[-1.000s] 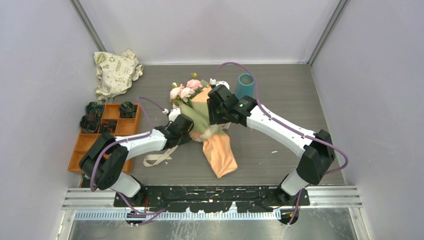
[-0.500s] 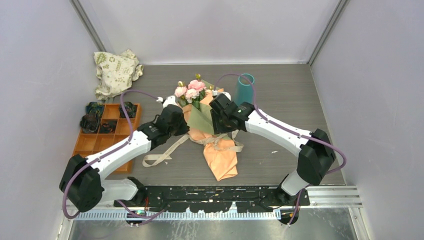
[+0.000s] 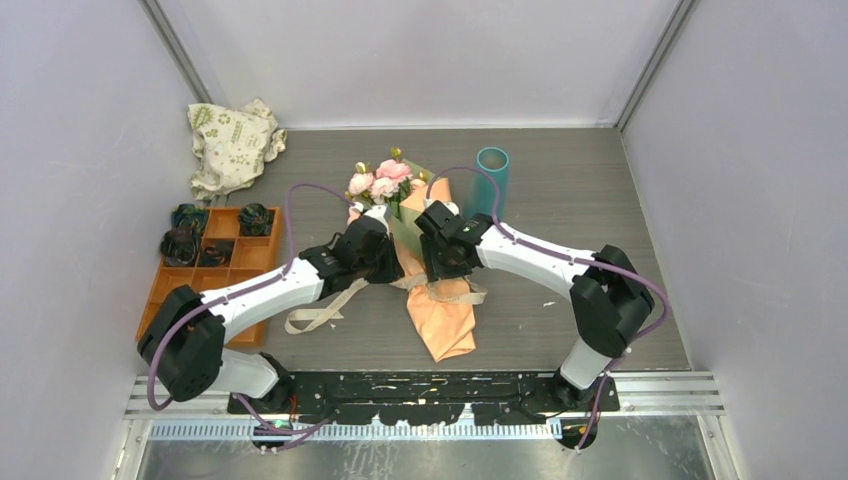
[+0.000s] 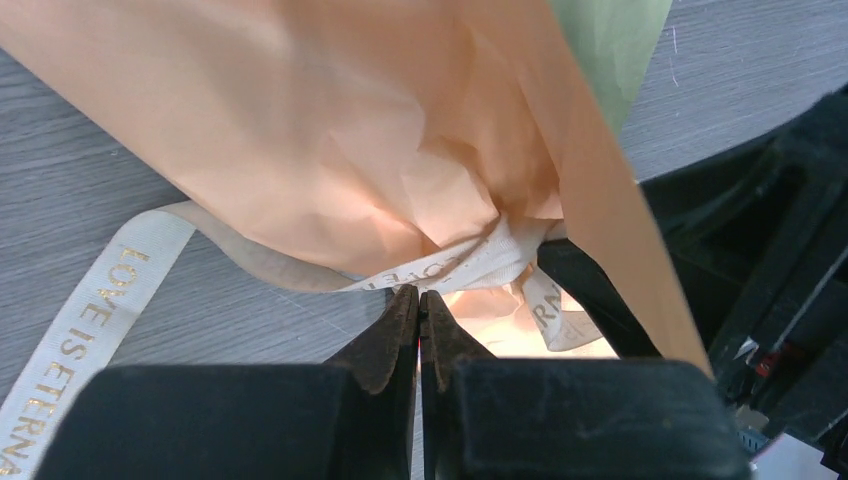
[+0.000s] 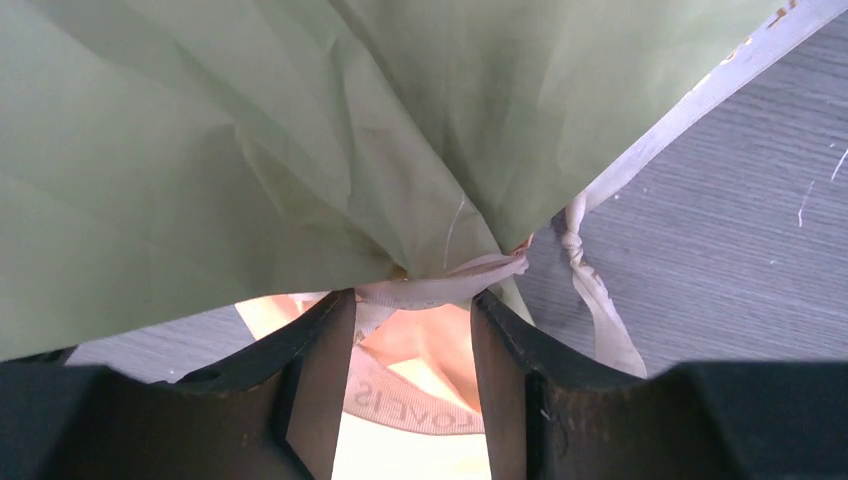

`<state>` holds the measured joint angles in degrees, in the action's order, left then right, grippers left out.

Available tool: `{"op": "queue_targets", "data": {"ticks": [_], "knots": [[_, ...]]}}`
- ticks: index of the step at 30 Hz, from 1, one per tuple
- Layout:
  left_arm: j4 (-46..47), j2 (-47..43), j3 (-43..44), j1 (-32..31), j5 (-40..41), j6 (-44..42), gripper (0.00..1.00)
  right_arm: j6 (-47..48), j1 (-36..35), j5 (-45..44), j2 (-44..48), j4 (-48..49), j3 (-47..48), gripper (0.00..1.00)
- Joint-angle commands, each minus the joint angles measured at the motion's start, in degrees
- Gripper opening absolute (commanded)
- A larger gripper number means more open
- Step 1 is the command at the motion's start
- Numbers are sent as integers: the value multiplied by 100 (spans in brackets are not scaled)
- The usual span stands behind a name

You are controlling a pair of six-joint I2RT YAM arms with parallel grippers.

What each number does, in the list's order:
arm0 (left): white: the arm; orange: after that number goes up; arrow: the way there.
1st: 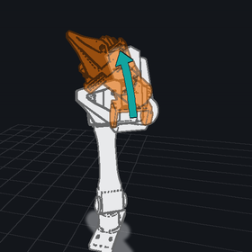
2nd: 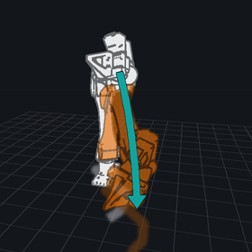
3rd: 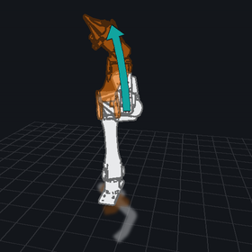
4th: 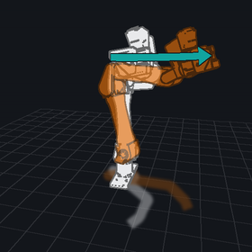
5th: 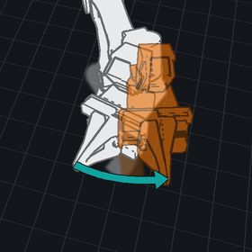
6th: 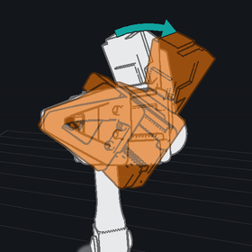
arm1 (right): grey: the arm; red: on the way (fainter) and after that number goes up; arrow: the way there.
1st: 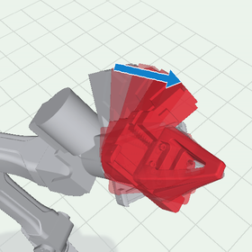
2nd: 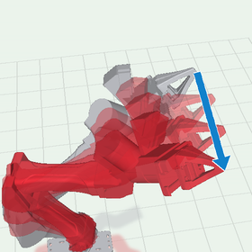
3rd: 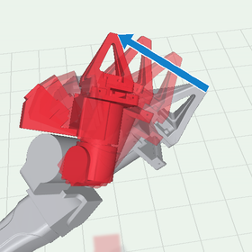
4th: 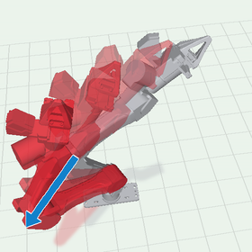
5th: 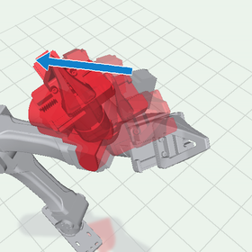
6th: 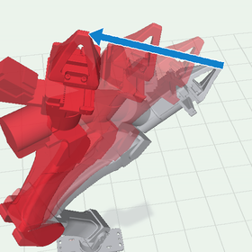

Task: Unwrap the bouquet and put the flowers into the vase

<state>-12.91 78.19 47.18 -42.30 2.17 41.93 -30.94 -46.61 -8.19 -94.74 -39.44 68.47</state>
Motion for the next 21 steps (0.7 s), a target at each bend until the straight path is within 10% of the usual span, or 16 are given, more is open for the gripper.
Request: {"op": "queue_targets", "data": {"ticks": [1,21], "knots": [[329,25,266,-21,-117,-98,4,-153,173,-136,-52,389,180,52],[267,-66,160,-26,-24,-80,4,-272,219,-317,-155,631,321,49]]}}
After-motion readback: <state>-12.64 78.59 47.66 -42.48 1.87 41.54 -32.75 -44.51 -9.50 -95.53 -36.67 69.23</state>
